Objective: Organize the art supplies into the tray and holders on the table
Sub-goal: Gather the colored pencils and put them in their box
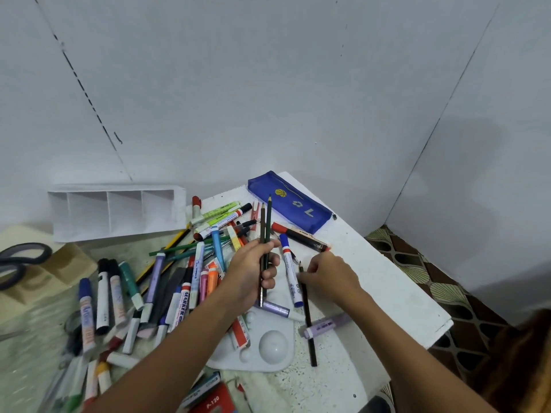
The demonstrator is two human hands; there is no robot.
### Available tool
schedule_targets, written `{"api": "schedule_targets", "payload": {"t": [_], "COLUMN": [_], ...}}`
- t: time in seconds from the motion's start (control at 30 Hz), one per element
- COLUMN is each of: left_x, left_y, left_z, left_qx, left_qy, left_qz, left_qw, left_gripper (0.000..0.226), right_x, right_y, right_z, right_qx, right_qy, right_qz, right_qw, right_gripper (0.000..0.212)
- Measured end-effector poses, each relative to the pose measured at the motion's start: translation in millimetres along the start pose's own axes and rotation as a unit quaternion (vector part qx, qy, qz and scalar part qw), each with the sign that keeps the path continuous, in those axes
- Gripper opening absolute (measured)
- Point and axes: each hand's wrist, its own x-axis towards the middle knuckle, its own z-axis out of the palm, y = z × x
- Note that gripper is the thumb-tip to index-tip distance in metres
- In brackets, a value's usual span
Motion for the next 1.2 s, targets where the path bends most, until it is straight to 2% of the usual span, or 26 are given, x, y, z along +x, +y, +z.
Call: {"api": "schedule_targets", "payload": {"t": [0.13, 0.27, 0.47, 0.57, 0.63, 0.7, 0.8, 0.93, 1.0, 1.1, 1.2], "left_x": [-4, -7, -8, -6, -5, -4, -3, -2, -3, -7, -9], "left_y": [1, 2, 3, 2, 2, 3, 3, 6, 8, 11, 13], "left_z": [-1, -3, -4, -6, -7, -8, -9, -7, -7, -10, -22], "left_qx": [0.015, 0.025, 0.022, 0.017, 0.004, -0.010, -0.001, 0.014, 0.022, 0.009, -0.017], "left_qy": [0.010, 0.012, 0.012, 0.007, 0.004, -0.002, -0.008, -0.011, -0.024, -0.034, -0.009], "left_qz": [0.005, 0.008, 0.006, 0.009, 0.009, 0.013, 0.018, 0.021, 0.022, 0.030, 0.036], "left_qw": [1.000, 1.000, 1.000, 1.000, 1.000, 1.000, 1.000, 1.000, 0.999, 0.999, 0.999], "left_gripper": [0.018, 0.018, 0.020, 0.020, 0.020, 0.020, 0.021, 0.022, 0.023, 0.022, 0.020], "right_x": [3, 6, 6, 7, 6, 5, 5, 4, 2, 0, 0], "right_y": [-3, -2, -7, -4, -3, -4, -14, -41, -56, -76, -89], "right_z": [-3, -11, -7, -8, -9, -14, -29, -41, -41, -37, -35], "right_qx": [0.012, 0.038, -0.020, 0.019, 0.085, 0.198, 0.345, 0.491, 0.515, 0.513, 0.489], "right_qy": [-0.015, -0.016, -0.021, -0.010, 0.010, 0.050, 0.103, 0.060, 0.042, 0.020, -0.017], "right_qz": [0.016, 0.022, 0.023, 0.021, 0.015, -0.001, -0.029, -0.080, -0.099, -0.133, -0.170], "right_qw": [1.000, 0.999, 0.999, 1.000, 0.996, 0.979, 0.933, 0.865, 0.851, 0.848, 0.856], "right_gripper": [0.029, 0.024, 0.026, 0.026, 0.026, 0.023, 0.021, 0.023, 0.025, 0.023, 0.010]}}
